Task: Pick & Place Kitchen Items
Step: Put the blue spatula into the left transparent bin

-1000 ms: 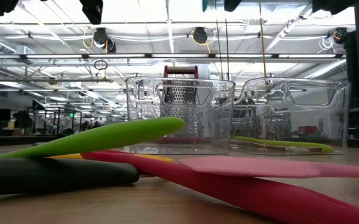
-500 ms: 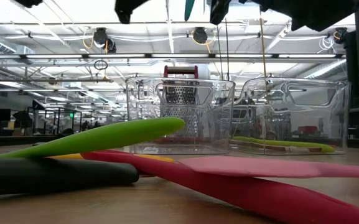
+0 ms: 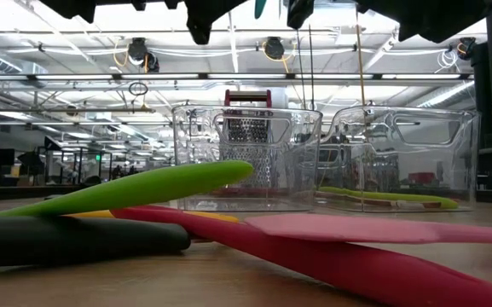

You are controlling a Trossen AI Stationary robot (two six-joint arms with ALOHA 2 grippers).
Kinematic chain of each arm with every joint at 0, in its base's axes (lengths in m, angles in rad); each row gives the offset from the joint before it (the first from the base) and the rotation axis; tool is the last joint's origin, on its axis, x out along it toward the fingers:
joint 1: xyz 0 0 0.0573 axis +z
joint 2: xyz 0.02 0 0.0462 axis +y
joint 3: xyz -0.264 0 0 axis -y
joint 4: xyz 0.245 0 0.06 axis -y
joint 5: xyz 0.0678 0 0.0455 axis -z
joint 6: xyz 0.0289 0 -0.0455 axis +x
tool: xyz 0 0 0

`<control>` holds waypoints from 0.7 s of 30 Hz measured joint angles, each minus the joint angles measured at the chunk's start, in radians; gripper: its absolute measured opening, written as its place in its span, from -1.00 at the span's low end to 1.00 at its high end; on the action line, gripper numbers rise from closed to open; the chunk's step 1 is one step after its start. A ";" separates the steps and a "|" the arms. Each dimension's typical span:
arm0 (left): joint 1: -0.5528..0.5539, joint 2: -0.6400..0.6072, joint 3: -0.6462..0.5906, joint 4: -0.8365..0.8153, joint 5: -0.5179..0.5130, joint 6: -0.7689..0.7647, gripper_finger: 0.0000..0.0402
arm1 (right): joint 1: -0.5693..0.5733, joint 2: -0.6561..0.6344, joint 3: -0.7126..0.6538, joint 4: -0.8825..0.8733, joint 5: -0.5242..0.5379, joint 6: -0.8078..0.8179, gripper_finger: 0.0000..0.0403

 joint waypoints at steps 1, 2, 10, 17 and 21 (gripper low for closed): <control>0.002 0.000 0.000 -0.001 0.012 -0.003 0.35 | -0.002 0.000 0.000 0.002 0.000 -0.001 -0.89; 0.002 0.000 0.000 0.000 0.019 -0.005 0.35 | -0.004 0.000 0.000 0.003 0.000 -0.001 -0.89; 0.018 0.067 0.031 0.034 0.076 -0.007 0.35 | -0.006 0.000 0.000 0.004 0.002 -0.003 -0.89; 0.041 0.146 0.126 0.026 0.210 -0.006 0.35 | -0.006 0.000 0.000 -0.017 0.002 -0.001 -0.89; 0.045 0.148 0.139 -0.045 0.233 -0.021 0.27 | -0.005 0.000 0.000 -0.018 0.001 -0.001 -0.89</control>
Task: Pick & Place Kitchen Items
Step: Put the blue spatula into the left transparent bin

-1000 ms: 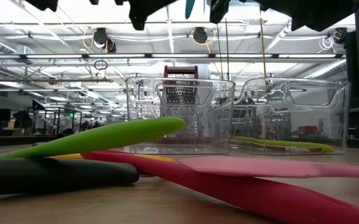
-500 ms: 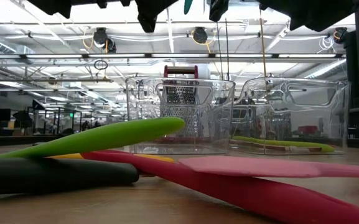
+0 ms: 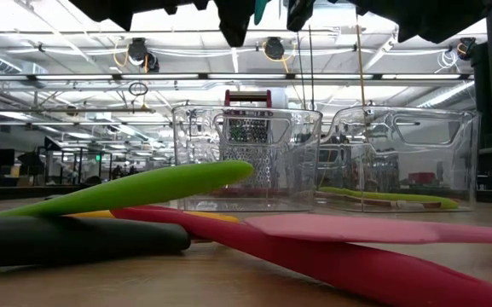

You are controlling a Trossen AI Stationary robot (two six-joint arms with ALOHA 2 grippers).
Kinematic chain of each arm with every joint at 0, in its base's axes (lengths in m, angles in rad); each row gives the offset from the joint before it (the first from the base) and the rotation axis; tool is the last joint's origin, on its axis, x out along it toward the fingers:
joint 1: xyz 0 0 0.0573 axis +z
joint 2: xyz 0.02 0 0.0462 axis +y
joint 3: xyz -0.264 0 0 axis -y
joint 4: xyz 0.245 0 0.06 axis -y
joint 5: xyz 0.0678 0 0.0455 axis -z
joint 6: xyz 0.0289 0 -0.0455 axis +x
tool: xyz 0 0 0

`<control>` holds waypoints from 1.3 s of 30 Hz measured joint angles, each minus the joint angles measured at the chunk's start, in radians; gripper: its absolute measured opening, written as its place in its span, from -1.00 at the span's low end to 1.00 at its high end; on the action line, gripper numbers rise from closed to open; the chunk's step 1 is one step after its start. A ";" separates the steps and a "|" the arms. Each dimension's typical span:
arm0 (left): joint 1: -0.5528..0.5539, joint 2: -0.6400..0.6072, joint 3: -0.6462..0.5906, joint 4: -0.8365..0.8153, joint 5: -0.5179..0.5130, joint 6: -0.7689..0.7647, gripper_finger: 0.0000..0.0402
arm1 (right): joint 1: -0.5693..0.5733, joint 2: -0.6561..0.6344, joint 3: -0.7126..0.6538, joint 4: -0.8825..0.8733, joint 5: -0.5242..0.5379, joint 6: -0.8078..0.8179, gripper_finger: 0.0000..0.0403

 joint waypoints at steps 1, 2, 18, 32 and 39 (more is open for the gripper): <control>0.000 0.000 0.000 -0.012 0.003 0.000 0.21 | 0.000 0.000 0.000 0.000 0.000 0.000 -0.89; 0.000 0.000 0.000 -0.019 0.006 -0.001 0.14 | 0.000 0.000 0.000 -0.001 0.000 0.000 -0.89; 0.011 -0.001 0.001 -0.111 0.036 -0.033 -0.88 | 0.001 0.000 0.000 -0.034 0.000 0.001 -0.87; -0.035 -0.003 0.002 -0.284 -0.261 -0.091 -0.93 | 0.000 -0.001 0.000 -0.177 0.075 0.059 -0.46; -0.069 -0.069 0.000 -0.412 -0.441 -0.122 -0.93 | -0.001 -0.002 0.001 -0.227 0.097 0.070 -0.32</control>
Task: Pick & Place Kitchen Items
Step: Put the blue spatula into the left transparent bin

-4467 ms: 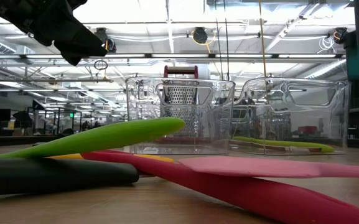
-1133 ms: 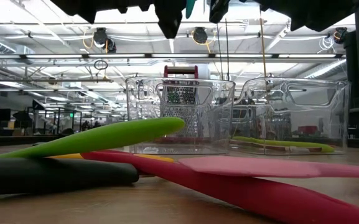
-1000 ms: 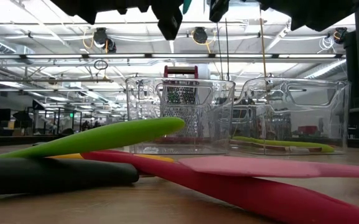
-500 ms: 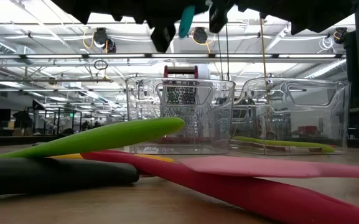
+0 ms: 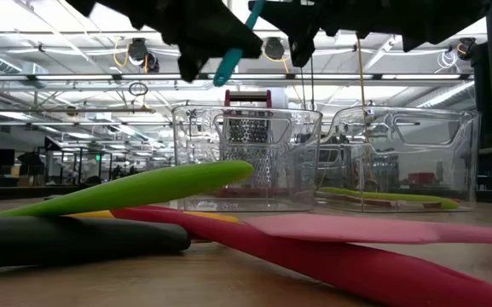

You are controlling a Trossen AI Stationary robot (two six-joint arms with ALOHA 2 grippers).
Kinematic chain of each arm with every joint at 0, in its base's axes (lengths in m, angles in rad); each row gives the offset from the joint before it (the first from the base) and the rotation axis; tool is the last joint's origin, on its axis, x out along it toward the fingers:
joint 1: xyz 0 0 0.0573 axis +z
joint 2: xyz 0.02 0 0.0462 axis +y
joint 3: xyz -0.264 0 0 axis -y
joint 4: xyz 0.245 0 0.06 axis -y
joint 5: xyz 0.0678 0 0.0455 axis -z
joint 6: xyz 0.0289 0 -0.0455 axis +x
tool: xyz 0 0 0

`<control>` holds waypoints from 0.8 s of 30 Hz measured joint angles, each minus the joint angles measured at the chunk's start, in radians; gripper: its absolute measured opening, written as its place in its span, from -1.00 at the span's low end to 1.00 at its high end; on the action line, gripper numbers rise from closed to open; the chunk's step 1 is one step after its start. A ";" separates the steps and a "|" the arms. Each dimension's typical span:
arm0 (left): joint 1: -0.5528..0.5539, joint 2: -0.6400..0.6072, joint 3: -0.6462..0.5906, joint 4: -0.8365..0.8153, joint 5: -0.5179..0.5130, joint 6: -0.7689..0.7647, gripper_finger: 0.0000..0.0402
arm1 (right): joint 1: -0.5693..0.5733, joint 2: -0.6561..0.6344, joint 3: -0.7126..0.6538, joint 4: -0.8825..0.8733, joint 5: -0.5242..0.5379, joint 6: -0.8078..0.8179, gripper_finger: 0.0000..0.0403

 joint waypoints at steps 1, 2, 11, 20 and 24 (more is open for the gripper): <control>-0.006 -0.014 0.000 -0.016 -0.019 -0.002 -0.93 | 0.000 -0.003 0.000 -0.005 0.001 0.000 -0.31; -0.011 -0.030 0.000 -0.038 -0.040 -0.002 -0.93 | 0.000 -0.005 0.000 -0.014 0.002 0.000 -0.30; -0.068 -0.162 0.000 -0.199 -0.268 -0.060 -0.93 | 0.008 -0.005 -0.001 -0.051 -0.019 0.003 -0.30; -0.161 -0.297 0.000 -0.376 -0.363 -0.374 -0.93 | 0.009 -0.005 -0.001 -0.120 -0.019 -0.037 -0.32; -0.222 -0.324 0.001 -0.433 -0.373 -0.550 -0.93 | 0.009 -0.005 -0.002 -0.119 -0.020 -0.089 -0.31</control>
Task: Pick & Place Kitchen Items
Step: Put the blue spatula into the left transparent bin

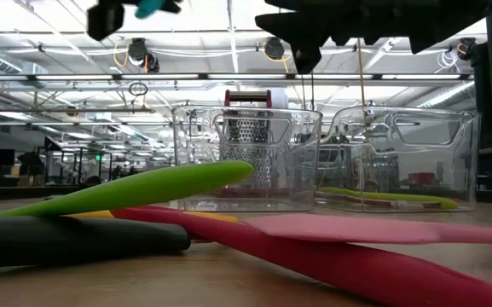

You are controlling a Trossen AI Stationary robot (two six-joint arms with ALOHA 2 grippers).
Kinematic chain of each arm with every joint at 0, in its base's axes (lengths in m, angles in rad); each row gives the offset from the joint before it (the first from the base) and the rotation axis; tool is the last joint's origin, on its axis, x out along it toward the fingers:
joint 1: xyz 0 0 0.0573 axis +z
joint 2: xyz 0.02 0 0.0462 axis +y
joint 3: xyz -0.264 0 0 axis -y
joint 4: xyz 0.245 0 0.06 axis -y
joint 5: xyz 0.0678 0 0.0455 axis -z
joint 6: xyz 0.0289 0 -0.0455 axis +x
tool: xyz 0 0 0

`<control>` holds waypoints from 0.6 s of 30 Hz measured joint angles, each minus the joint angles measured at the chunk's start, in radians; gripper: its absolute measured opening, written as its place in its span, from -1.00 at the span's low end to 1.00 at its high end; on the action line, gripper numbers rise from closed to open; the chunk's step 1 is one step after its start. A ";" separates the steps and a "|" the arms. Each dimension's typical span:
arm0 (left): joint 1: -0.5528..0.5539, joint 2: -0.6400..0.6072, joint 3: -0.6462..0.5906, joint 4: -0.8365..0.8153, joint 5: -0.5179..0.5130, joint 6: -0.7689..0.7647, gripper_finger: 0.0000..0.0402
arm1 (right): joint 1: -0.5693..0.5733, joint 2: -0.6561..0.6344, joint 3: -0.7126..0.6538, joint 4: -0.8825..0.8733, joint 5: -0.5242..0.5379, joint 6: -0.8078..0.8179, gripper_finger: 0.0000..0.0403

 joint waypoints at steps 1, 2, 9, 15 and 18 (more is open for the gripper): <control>-0.015 -0.006 0.000 -0.011 0.001 -0.043 -0.93 | 0.000 0.000 0.000 0.000 0.001 -0.015 -0.31; -0.032 -0.013 0.000 -0.031 0.001 -0.085 -0.93 | 0.000 0.000 0.000 -0.001 0.001 -0.028 -0.31; -0.147 -0.029 0.057 -0.276 -0.021 -0.423 -0.93 | 0.000 0.000 0.000 0.004 0.001 -0.066 -0.33; -0.254 0.045 0.233 -0.786 0.031 -0.861 -0.93 | 0.000 0.000 0.000 -0.001 0.001 -0.072 -0.33; -0.305 0.088 0.289 -0.913 0.123 -1.037 -0.93 | 0.000 0.000 0.000 -0.001 0.001 -0.092 -0.33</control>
